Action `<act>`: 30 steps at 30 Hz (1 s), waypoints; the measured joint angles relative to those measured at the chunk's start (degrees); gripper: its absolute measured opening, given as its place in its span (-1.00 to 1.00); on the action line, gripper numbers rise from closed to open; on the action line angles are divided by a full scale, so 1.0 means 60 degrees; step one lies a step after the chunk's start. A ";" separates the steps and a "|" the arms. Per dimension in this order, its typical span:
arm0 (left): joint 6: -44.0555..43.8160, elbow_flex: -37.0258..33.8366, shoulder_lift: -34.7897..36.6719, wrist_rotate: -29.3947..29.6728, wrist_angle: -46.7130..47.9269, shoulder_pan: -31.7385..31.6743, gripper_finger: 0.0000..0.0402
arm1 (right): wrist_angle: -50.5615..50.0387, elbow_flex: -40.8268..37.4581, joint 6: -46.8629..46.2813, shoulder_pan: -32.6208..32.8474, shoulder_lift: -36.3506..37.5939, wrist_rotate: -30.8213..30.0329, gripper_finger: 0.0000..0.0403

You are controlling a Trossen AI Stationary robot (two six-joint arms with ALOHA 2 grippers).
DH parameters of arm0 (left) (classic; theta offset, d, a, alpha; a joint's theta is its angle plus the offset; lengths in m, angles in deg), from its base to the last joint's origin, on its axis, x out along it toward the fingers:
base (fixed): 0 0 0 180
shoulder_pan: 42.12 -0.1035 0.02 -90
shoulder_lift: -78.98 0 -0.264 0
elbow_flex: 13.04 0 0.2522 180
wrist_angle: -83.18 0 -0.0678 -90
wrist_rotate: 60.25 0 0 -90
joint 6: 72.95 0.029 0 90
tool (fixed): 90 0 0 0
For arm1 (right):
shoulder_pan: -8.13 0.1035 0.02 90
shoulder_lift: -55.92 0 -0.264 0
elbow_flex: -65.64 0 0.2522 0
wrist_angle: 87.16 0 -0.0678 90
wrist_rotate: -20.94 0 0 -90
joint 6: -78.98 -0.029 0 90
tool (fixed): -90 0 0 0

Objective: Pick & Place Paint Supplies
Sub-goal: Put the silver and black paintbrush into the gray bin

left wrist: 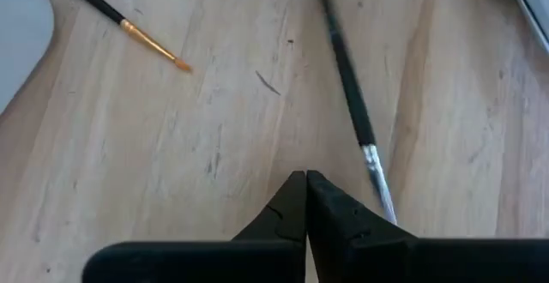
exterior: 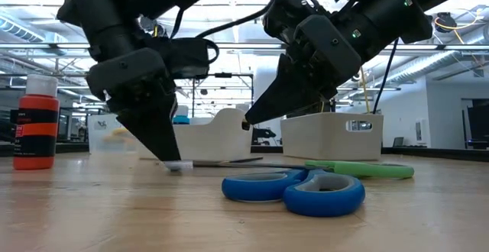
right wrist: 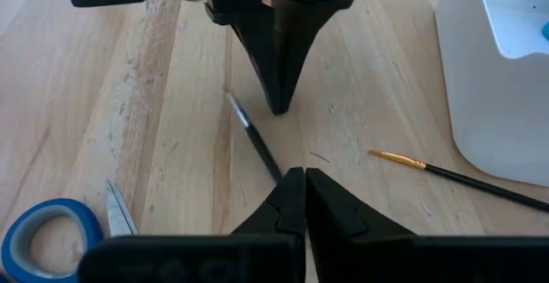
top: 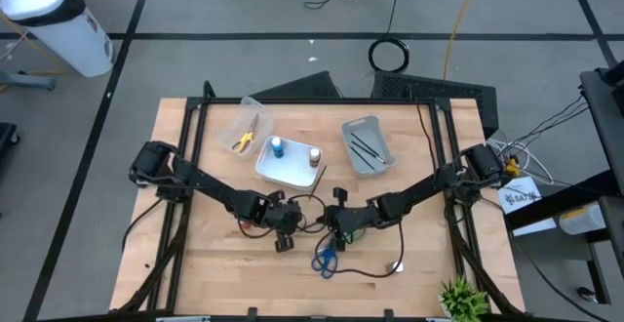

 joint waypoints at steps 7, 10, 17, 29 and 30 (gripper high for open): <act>-0.0180 0.0040 -0.0462 -0.0044 0.0177 -0.0064 -0.96 | 0.0005 0.0000 0.0178 0.0004 0.0000 0.0000 -1.00; -0.0093 -0.0007 -0.0239 -0.0178 0.0358 -0.0057 -0.97 | 0.0076 0.0000 0.0175 0.0004 0.0000 -0.0004 -1.00; -0.0606 -0.0093 0.1134 0.0127 0.0612 0.0267 -0.97 | 0.0080 0.0004 0.0175 0.0004 0.0000 -0.0004 -1.00; -0.1623 -0.0057 0.0353 -0.0008 -0.0984 0.0693 -0.95 | 0.0178 0.0010 0.0175 0.0002 -0.0004 -0.0036 -1.00; -0.1668 -0.0062 0.0300 -0.0024 -0.0910 0.0639 -0.94 | 0.0178 0.0011 0.0175 0.0003 -0.0004 -0.0040 -1.00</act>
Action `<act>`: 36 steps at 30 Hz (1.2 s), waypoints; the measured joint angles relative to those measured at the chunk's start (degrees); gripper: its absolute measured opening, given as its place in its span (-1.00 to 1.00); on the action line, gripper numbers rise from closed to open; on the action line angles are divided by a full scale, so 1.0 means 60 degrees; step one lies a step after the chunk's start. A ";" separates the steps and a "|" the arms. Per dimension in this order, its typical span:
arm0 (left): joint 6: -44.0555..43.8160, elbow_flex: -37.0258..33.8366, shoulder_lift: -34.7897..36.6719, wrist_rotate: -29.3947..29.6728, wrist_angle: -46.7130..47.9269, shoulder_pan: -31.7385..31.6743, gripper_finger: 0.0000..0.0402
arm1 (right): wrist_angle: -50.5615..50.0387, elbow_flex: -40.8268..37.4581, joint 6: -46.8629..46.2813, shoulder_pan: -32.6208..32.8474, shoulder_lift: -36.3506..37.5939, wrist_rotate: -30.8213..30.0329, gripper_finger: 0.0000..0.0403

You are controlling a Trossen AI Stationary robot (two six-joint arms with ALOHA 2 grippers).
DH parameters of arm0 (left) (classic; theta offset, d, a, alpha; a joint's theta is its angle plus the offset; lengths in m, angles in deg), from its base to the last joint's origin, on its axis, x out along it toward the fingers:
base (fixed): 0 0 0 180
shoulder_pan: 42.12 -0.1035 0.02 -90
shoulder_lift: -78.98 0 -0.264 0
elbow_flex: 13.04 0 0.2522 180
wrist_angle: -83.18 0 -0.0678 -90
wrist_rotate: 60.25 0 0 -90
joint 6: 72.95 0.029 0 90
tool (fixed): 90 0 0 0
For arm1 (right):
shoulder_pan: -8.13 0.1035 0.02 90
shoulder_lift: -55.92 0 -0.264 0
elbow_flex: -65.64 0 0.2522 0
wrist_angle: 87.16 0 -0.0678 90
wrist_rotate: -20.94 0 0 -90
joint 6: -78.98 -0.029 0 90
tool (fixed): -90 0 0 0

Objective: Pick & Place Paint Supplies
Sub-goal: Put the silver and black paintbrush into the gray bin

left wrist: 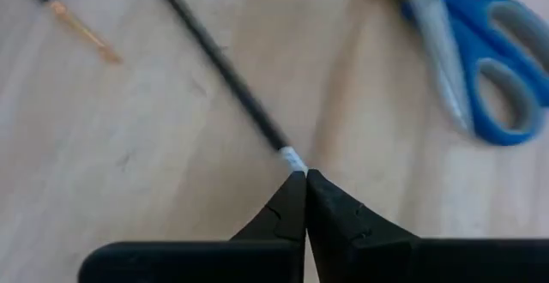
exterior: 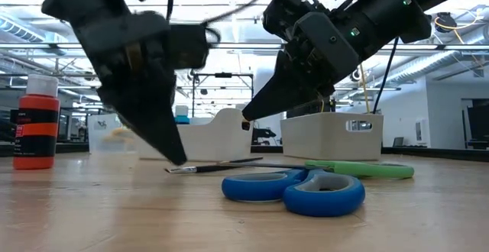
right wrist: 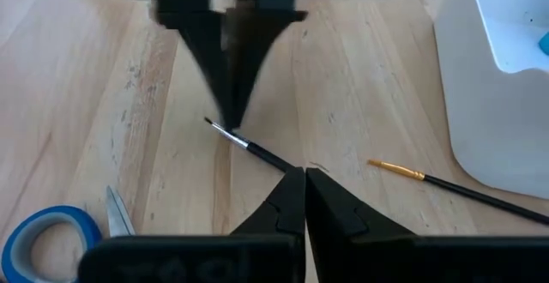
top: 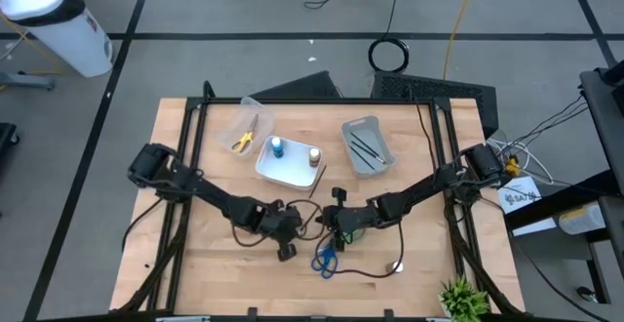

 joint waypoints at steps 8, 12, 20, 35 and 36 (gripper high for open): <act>-0.0187 0.0033 -0.0236 -0.0223 0.0190 -0.0180 -0.94 | -0.0061 -0.0004 0.0004 -0.0003 0.0000 0.0000 -1.00; -0.0084 0.0044 -0.0276 -0.0376 0.0203 -0.0221 -0.93 | -0.0085 -0.0004 0.0000 -0.0003 0.0000 0.0000 -1.00; 0.0536 0.0017 0.0448 -0.0695 0.0119 0.0007 -0.94 | -0.0083 -0.0004 0.0004 -0.0003 0.0000 0.0000 -1.00; 0.0549 0.0058 -0.0435 -0.0925 -0.0247 -0.0135 -0.96 | -0.0025 -0.0007 0.0000 -0.0003 0.0000 0.0000 -1.00; 0.0550 0.0058 -0.0435 -0.1040 -0.0225 -0.0165 -0.94 | -0.0038 -0.0007 0.0000 -0.0003 0.0000 0.0000 -1.00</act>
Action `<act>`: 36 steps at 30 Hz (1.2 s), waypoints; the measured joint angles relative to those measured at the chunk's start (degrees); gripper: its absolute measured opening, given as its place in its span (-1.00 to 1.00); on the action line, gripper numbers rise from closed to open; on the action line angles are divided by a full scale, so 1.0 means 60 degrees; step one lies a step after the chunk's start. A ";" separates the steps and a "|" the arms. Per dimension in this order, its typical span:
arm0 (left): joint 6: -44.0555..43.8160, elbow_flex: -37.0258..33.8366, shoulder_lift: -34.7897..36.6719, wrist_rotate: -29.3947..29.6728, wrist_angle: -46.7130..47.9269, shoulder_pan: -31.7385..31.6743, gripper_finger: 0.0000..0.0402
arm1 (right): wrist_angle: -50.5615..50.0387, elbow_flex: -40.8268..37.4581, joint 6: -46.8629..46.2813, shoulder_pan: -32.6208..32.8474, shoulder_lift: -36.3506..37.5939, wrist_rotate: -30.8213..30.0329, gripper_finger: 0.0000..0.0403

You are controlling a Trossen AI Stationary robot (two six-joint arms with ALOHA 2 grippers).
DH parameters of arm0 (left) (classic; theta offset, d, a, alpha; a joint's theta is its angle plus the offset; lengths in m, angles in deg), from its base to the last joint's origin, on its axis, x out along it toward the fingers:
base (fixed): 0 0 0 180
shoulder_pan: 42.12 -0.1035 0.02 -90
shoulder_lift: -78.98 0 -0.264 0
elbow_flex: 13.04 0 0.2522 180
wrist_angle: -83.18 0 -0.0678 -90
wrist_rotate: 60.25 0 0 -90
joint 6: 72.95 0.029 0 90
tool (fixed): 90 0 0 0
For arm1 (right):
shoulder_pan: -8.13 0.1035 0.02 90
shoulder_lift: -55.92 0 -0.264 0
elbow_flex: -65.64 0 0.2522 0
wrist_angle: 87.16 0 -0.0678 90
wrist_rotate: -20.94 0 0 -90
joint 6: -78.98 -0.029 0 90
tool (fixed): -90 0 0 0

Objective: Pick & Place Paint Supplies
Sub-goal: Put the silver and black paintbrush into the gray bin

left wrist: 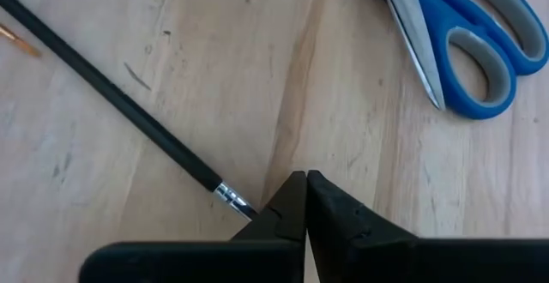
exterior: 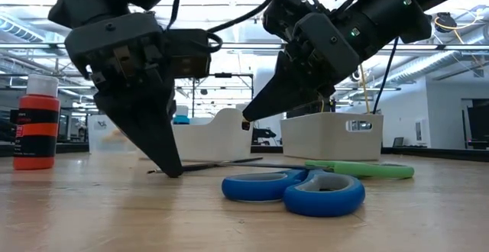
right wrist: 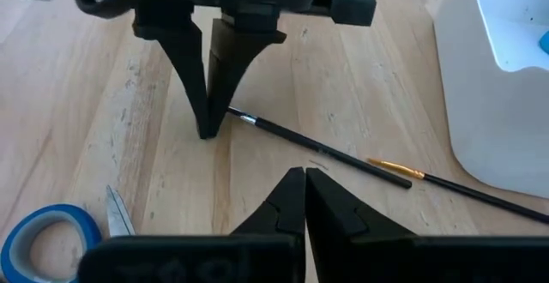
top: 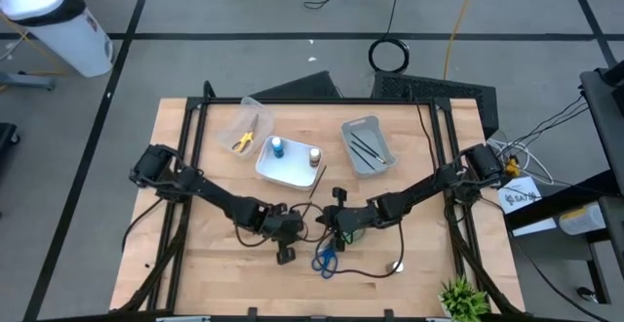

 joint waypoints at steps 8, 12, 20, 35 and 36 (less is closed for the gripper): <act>-0.0241 0.0000 0.0188 -0.0360 0.0914 0.0053 -0.97 | -0.0041 0.0000 0.0000 0.0000 0.0000 0.0000 -1.00; -0.0575 0.0004 0.0245 -0.0360 0.1395 0.0053 -0.91 | -0.0041 0.0000 0.0000 0.0004 0.0000 0.0000 -1.00; -0.1001 0.0011 0.0263 -0.0371 0.2016 0.0060 -0.96 | -0.0038 0.0000 0.0000 0.0004 0.0000 0.0004 -1.00; -0.2251 -0.0098 0.1415 0.2346 0.4876 0.0213 -0.98 | -0.0030 -0.0001 0.0000 0.0004 0.0000 0.0003 -1.00; -0.2183 -0.0080 0.1443 0.2488 0.4830 0.0213 -0.96 | -0.0027 -0.0004 0.0000 0.0004 0.0000 0.0000 -1.00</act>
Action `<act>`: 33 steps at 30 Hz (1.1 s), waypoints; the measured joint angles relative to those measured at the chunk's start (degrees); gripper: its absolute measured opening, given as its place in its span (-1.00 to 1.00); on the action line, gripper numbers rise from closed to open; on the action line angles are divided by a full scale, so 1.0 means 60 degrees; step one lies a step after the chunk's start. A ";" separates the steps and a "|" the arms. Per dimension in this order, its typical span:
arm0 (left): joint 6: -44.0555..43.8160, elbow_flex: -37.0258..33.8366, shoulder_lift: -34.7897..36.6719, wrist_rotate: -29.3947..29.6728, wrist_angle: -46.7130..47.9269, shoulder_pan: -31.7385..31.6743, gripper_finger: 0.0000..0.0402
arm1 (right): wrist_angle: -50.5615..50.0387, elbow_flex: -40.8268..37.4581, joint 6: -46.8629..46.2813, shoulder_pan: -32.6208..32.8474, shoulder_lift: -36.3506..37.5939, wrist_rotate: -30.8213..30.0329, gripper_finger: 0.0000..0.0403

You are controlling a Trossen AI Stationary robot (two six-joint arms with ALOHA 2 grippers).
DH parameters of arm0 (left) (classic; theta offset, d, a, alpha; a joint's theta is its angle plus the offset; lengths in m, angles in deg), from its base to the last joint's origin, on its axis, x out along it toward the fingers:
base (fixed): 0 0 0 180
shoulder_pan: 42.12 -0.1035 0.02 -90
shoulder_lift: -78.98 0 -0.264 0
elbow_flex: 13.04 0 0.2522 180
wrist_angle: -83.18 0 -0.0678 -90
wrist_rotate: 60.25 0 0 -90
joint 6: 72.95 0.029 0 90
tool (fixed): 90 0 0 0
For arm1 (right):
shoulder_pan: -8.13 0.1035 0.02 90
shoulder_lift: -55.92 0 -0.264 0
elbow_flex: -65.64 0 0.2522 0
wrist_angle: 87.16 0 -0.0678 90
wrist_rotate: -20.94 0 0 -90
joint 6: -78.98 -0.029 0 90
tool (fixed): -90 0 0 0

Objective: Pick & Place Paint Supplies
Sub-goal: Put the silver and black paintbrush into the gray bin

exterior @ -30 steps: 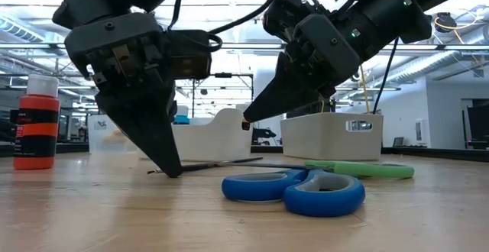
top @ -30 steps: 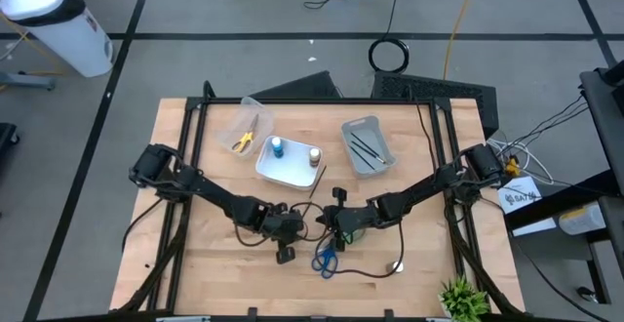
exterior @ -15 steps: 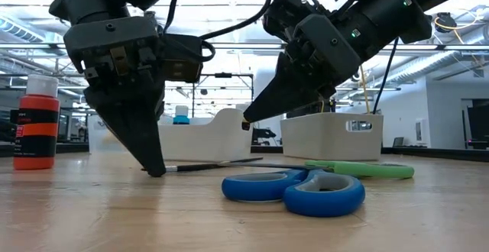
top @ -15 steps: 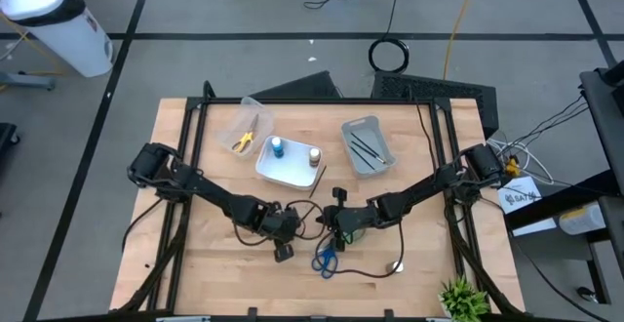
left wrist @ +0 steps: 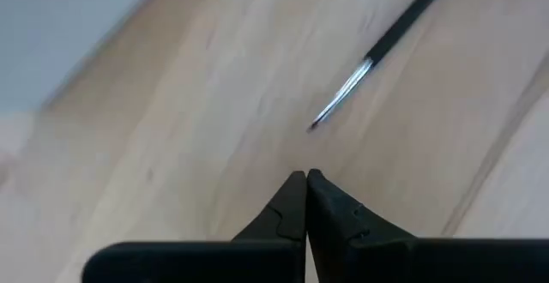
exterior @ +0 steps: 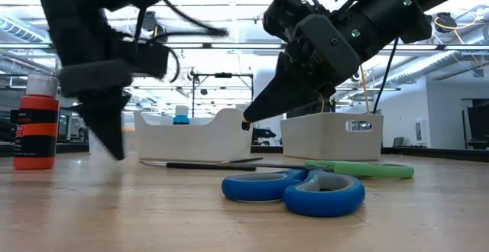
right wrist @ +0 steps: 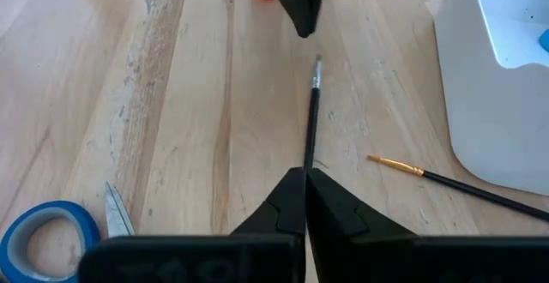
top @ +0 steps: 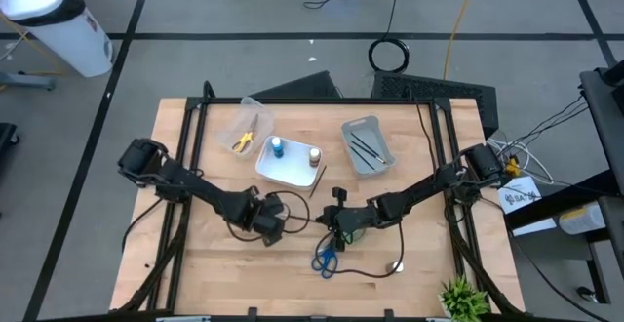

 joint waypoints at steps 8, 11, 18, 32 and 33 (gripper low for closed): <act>0.0554 0.0004 0.0000 0.0622 -0.0324 0.0007 -0.93 | 0.0038 0.0000 0.0000 0.0000 0.0000 0.0003 -1.00; 0.0736 0.0022 0.0004 0.0854 -0.0643 -0.0002 -0.97 | 0.0040 0.0000 0.0000 0.0000 0.0000 0.0003 -1.00; 0.1045 0.0033 0.0007 0.0893 -0.1234 -0.0169 -0.91 | 0.0040 0.0000 0.0000 0.0000 0.0000 0.0001 -1.00; 0.1301 0.0054 -0.0725 0.0214 -0.1705 -0.0431 -0.97 | 0.0047 0.0000 0.0000 0.0004 0.0000 0.0003 -1.00; 0.1297 0.0058 -0.0729 0.0179 -0.1706 -0.0459 -0.97 | 0.0047 0.0000 0.0000 0.0003 0.0000 0.0003 -1.00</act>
